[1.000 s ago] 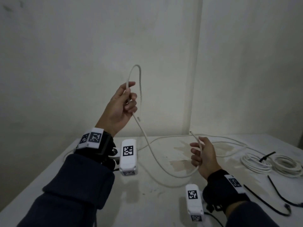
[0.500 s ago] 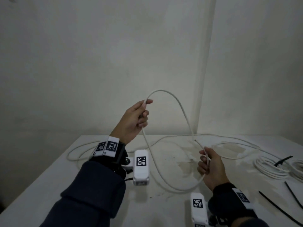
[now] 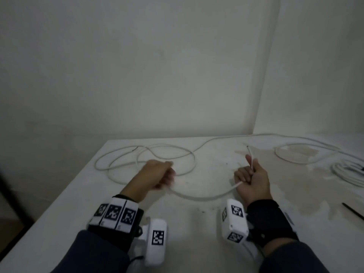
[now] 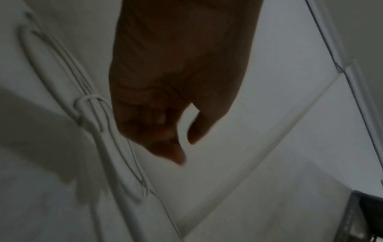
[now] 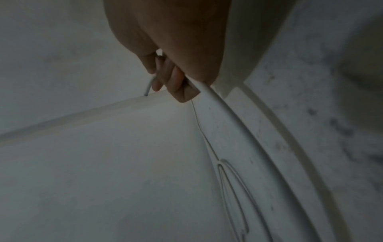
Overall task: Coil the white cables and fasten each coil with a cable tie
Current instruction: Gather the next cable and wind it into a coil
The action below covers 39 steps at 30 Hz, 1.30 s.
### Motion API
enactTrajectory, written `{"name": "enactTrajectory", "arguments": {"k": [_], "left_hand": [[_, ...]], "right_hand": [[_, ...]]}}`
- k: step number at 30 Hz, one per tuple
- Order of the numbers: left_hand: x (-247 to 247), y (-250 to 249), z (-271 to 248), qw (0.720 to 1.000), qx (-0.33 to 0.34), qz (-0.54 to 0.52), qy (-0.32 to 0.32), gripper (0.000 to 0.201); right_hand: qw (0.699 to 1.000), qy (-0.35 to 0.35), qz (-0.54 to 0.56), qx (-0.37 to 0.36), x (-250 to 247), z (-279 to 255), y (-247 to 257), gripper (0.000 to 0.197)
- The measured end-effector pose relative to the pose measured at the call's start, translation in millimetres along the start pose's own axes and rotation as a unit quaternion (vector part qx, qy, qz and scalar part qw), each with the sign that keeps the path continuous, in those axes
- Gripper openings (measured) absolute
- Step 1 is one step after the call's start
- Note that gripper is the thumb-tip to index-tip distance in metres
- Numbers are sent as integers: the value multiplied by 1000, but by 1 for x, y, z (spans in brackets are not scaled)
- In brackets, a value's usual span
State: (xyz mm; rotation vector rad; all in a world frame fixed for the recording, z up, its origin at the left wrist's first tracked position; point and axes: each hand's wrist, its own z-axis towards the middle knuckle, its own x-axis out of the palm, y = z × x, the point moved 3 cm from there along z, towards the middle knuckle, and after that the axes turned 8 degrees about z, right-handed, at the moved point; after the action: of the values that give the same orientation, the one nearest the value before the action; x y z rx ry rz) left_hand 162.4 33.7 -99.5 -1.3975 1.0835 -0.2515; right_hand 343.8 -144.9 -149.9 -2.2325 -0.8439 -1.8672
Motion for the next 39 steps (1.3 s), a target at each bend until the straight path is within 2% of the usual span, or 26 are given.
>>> {"name": "enactTrajectory", "arguments": {"k": [1, 3, 4, 5, 7, 9, 11, 12, 14, 16, 18, 20, 25, 29, 32, 35, 39], "left_hand": [[9, 3, -13, 996, -14, -1, 88, 37], [25, 14, -34, 970, -44, 1, 237, 51], [32, 21, -39, 958, -55, -10, 283, 54], [37, 25, -43, 950, -67, -37, 302, 55], [44, 32, -40, 947, -87, -148, 272, 48], [45, 34, -34, 933, -87, -296, 186, 32], [41, 38, -27, 891, -64, -442, 85, 18], [37, 41, -24, 869, -50, -490, 40, 17], [29, 44, -21, 842, -24, -539, -21, 19], [24, 45, -19, 834, 0, -550, -43, 20], [24, 48, -14, 845, 14, -533, -47, 24], [25, 48, -12, 870, 32, -489, -43, 26], [30, 38, -22, 915, 66, -397, 22, 26], [39, 32, -28, 943, 65, -318, 74, 16], [44, 34, -32, 959, 70, -254, 102, 4], [47, 38, -35, 965, 89, -208, 135, 14], [47, 38, -38, 968, 106, -156, 163, 17]], "right_hand": [[1000, -9, 21, 5, -1, -1, -3, 25], [998, -21, 49, 20, -4, -5, -6, 27], [998, -25, 58, 29, -5, -7, -7, 28], [997, -24, 65, 40, -7, -11, -9, 28], [995, -18, 74, 63, -8, -19, -15, 27], [994, -14, 64, 82, -9, -29, -21, 27], [996, -5, 17, 91, -8, -38, -30, 23], [996, 4, -14, 92, -6, -41, -33, 19], [992, 31, -72, 99, -2, -46, -41, 13], [983, 58, -127, 122, 1, -50, -47, 14], [968, 73, -189, 146, 1, -53, -52, 18], [951, 96, -253, 147, 2, -54, -55, 18], [886, 174, -427, 48, 6, -58, -59, 7], [846, 205, -492, 18, 8, -64, -59, 21], [845, 229, -483, 14, 8, -68, -61, 29], [847, 246, -472, -8, 13, -72, -60, 30], [831, 272, -485, -18, 16, -76, -61, 32]]}}
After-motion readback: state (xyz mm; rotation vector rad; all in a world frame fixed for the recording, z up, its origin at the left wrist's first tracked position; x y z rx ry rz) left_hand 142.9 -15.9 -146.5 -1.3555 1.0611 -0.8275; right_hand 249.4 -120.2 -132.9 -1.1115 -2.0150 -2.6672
